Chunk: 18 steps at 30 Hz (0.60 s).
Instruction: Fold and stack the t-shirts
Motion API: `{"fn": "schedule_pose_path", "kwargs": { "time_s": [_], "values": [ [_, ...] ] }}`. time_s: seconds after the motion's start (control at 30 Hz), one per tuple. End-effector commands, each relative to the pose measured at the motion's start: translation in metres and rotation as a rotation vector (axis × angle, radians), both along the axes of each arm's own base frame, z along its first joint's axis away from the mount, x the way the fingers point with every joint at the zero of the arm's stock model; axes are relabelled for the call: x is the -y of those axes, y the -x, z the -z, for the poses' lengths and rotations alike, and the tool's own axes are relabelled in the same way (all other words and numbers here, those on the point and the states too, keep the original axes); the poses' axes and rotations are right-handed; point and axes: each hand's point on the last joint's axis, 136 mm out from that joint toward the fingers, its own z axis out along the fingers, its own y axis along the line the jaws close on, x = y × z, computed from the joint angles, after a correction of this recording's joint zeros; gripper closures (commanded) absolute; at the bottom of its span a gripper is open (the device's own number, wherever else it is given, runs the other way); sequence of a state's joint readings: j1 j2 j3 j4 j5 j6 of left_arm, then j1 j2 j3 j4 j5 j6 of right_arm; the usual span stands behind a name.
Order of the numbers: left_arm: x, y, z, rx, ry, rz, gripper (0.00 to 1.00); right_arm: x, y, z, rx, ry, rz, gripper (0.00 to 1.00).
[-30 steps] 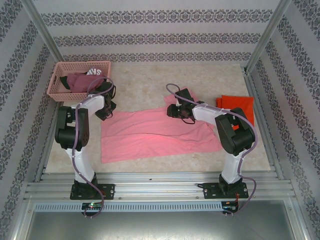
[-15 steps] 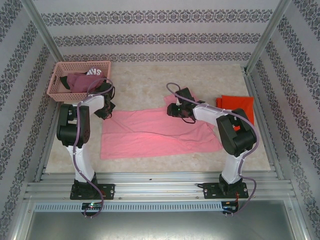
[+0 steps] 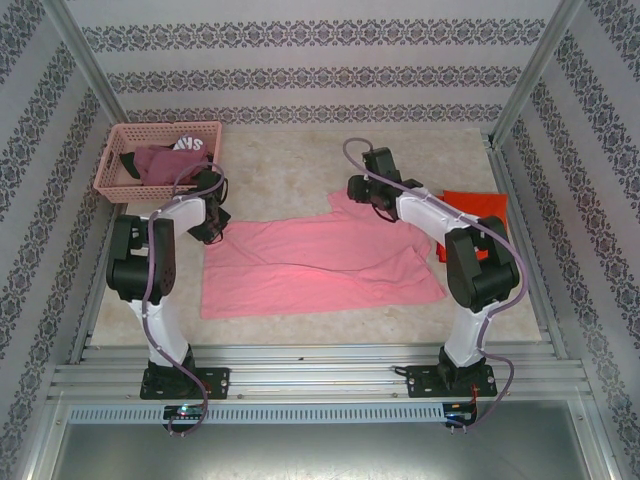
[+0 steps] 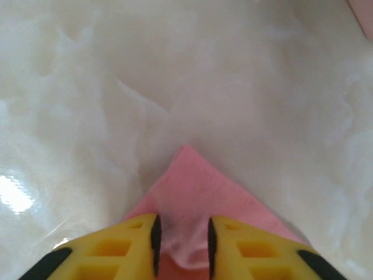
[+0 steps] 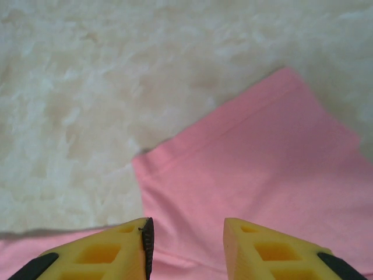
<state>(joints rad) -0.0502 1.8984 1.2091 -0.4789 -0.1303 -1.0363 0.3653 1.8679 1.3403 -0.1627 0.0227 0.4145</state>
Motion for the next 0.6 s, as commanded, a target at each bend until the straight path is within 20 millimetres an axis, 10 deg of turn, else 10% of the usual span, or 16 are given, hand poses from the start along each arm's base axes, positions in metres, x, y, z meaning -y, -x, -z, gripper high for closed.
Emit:
{"fn": "schedule_pose_path", "kwargs": {
  "time_s": [0.0, 0.57],
  "values": [
    [0.0, 0.003, -0.012, -0.011, 0.002, 0.039, 0.65, 0.009, -0.004, 0.012, -0.033, 0.045, 0.017, 0.63],
    [0.001, -0.028, 0.02, -0.078, 0.013, 0.038, 0.58, 0.016, 0.015, 0.025, -0.075, 0.024, 0.031, 0.63]
  ]
}}
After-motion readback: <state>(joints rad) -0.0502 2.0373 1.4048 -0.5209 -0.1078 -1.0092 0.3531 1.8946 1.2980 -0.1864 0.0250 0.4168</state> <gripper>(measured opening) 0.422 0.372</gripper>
